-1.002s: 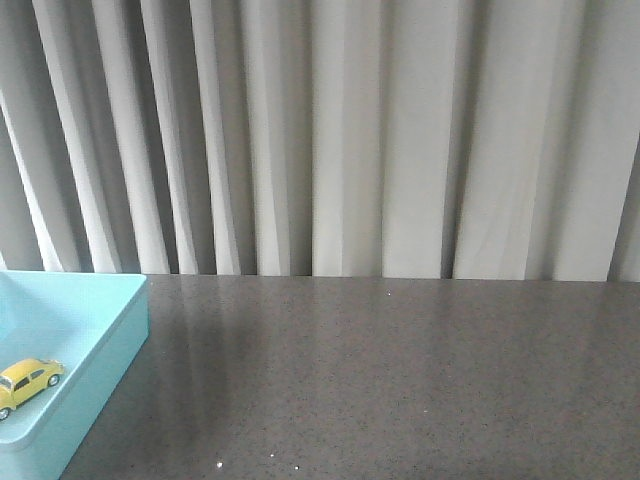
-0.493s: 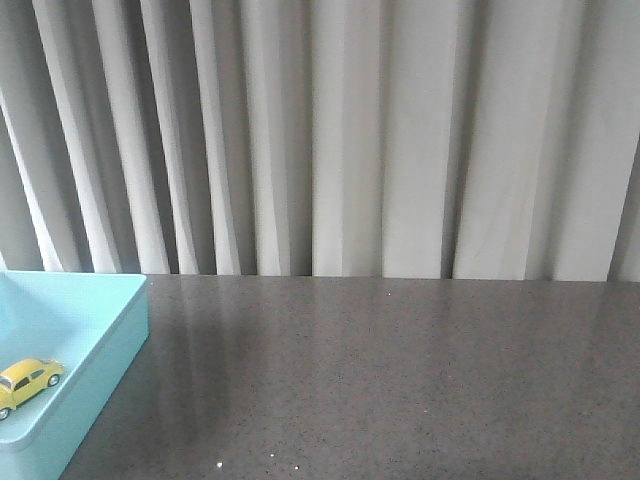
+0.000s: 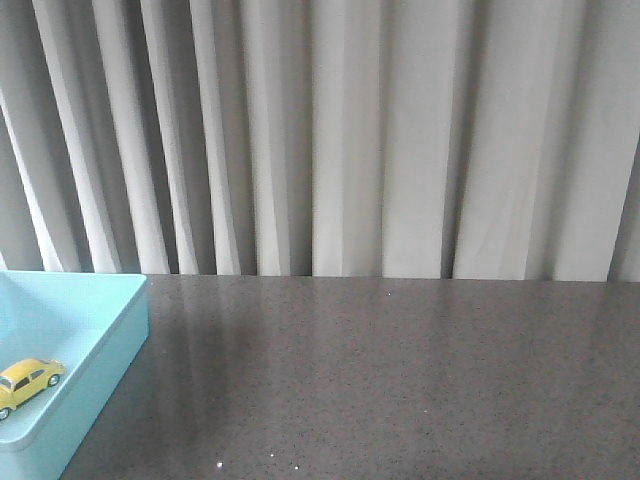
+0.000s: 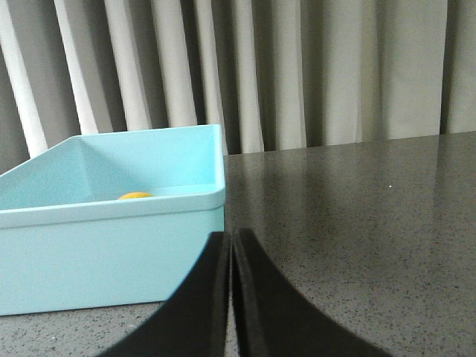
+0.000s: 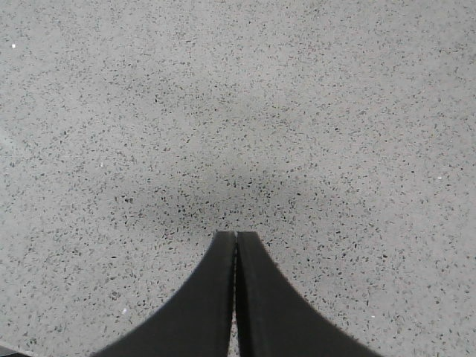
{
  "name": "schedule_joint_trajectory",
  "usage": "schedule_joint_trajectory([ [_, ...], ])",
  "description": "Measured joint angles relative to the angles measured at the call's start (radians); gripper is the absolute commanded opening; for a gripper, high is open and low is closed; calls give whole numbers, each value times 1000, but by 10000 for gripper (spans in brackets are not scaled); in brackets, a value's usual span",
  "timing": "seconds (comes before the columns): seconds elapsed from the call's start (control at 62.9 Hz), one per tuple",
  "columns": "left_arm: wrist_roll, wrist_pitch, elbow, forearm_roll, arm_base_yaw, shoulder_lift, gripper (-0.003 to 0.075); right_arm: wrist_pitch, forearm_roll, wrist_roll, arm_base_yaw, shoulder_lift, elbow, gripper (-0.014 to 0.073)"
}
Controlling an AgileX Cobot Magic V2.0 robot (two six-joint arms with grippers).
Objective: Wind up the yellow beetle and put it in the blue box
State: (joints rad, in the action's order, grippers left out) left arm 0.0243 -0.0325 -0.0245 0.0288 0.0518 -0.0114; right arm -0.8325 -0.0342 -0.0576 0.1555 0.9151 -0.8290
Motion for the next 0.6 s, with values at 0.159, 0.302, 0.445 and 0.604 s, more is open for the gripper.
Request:
schedule_joint_trajectory([
  [0.159,-2,-1,0,0,0,0,-6,44,14,-4,-11,-54,47,-7],
  [0.302,-2,-1,0,0,0,0,-6,186,5,-4,-93,-233,208,-7],
  [0.445,-3,-1,0,0,0,0,-6,376,-34,-4,-181,-482,416,-7],
  [0.604,-3,-1,0,0,0,0,-6,555,-54,-3,-215,-721,629,-5],
])
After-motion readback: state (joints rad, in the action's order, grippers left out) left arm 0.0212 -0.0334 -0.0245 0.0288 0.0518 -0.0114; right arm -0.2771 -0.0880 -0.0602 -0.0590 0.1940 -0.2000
